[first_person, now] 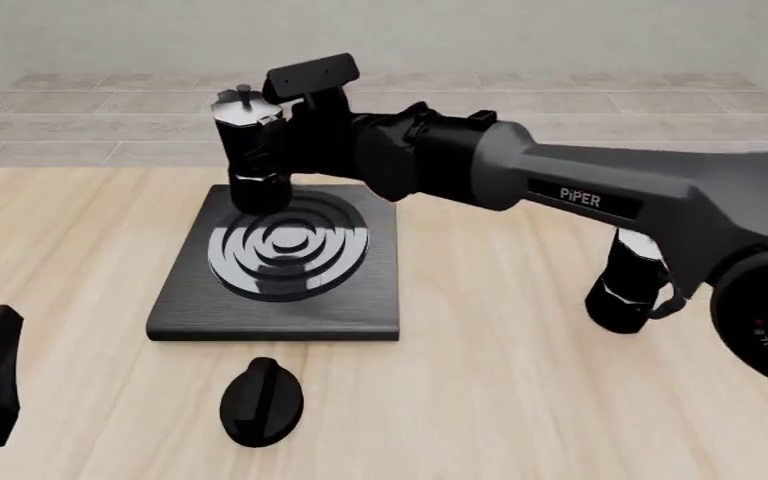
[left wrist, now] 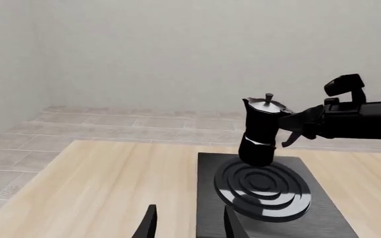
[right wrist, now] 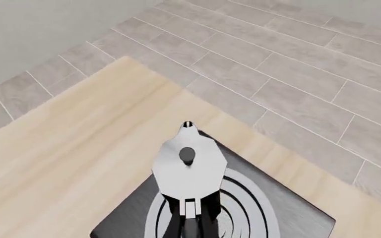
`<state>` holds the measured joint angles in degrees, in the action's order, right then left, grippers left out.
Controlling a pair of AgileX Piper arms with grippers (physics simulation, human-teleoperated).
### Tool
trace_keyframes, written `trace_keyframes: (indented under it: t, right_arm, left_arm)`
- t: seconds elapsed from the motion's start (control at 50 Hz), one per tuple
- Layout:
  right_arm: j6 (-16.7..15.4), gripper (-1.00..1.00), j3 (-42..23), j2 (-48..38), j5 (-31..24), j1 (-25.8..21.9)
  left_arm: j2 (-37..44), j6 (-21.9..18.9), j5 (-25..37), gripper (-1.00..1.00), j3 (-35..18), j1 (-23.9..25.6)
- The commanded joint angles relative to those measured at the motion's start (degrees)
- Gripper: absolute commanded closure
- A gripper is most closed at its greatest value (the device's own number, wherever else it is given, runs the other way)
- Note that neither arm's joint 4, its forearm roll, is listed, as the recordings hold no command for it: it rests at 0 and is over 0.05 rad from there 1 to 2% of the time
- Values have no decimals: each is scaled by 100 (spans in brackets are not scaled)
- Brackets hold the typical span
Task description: Put both moka pots on the stove.
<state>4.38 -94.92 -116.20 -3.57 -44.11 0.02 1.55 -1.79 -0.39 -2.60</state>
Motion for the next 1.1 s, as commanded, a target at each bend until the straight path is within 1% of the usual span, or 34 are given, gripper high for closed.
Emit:
trace_keyframes:
  t: [0.02, 0.1, 0.34, 0.38, 0.54, 0.72, 1.1]
  right_arm:
    - [4, 100, -449, -93, 20, -82]
    - [-53, 100, -474, -179, 51, -99]
    - [-38, 100, -794, -473, -66, -70]
    - [-98, 100, -823, -521, -57, -87]
    - [-146, 100, -1014, -746, -74, -83]
    - [-189, 100, -1010, -810, -50, -159]
    - [-294, 100, -974, -984, -18, -121]
  left_arm:
    - [0, -9, -15, -100, 3, 6]
    - [0, -22, -8, -100, -8, 11]
    - [-1, -33, -14, -100, -16, -5]
    - [-1, -38, -28, -100, -9, -9]
    - [-1, -18, -25, -100, -12, -28]
    - [-1, -2, 18, -100, -50, -22]
    - [-1, 39, 46, -100, -79, -28]
